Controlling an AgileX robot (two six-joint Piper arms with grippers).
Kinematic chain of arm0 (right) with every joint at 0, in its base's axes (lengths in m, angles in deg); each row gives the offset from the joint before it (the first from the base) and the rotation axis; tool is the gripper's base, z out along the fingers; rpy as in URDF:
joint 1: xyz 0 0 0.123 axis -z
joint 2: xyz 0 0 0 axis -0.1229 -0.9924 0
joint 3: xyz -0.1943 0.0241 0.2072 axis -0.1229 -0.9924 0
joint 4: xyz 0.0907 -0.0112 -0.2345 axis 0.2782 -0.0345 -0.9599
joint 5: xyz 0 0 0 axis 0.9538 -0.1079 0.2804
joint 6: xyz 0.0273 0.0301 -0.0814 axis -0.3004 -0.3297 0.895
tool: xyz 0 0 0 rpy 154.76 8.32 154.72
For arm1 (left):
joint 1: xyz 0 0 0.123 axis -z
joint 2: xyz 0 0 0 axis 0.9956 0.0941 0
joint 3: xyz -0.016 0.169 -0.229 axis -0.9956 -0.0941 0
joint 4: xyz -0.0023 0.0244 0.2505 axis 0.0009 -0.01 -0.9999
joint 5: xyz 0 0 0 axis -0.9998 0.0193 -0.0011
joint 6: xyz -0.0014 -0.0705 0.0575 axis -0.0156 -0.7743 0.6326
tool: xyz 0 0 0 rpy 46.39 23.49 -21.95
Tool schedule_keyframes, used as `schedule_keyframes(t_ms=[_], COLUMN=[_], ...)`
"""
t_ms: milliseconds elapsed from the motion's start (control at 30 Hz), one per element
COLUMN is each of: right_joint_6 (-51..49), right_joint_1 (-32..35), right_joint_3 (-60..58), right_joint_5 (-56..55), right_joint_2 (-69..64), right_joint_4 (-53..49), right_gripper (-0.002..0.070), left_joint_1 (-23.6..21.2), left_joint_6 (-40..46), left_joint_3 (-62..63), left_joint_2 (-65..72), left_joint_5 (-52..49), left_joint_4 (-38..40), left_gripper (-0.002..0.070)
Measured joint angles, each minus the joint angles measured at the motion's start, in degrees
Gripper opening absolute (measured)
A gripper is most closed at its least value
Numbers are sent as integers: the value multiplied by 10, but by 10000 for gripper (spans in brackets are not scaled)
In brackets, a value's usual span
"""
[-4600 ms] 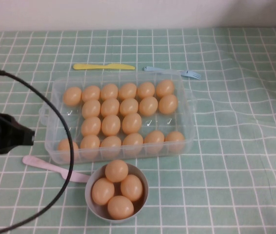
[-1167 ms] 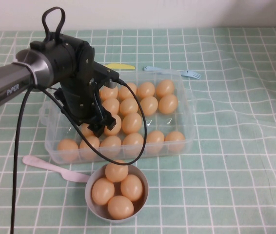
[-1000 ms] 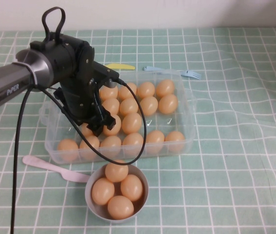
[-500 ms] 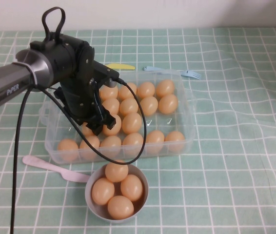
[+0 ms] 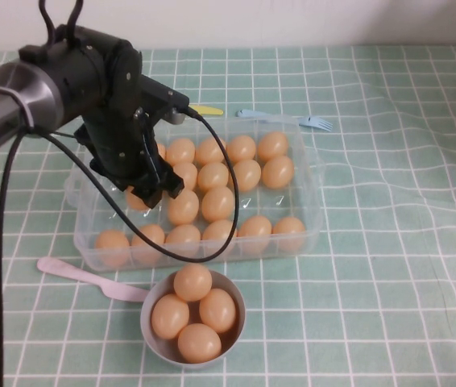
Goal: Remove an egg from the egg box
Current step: Pick up the egg from the plastic box, then place the egg in the bowl
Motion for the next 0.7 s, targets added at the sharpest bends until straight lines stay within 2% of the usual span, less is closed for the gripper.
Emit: schedule_keyframes(t_ms=[300,500,700], right_joint_6=[0,0,0], right_joint_1=[0,0,0], right_joint_3=[0,0,0], right_joint_5=[0,0,0], right_joint_2=[0,0,0], right_joint_4=[0,0,0], right_gripper=[-18,-18,-18], left_joint_1=[16,72,139], left_joint_6=[1,34,100], left_joint_3=[0,-3,-86], left_joint_2=[-100,-190,-246], left_joint_5=[-76,-94,-96], left_joint_4=[-3,3,12], left_gripper=[342,342,341])
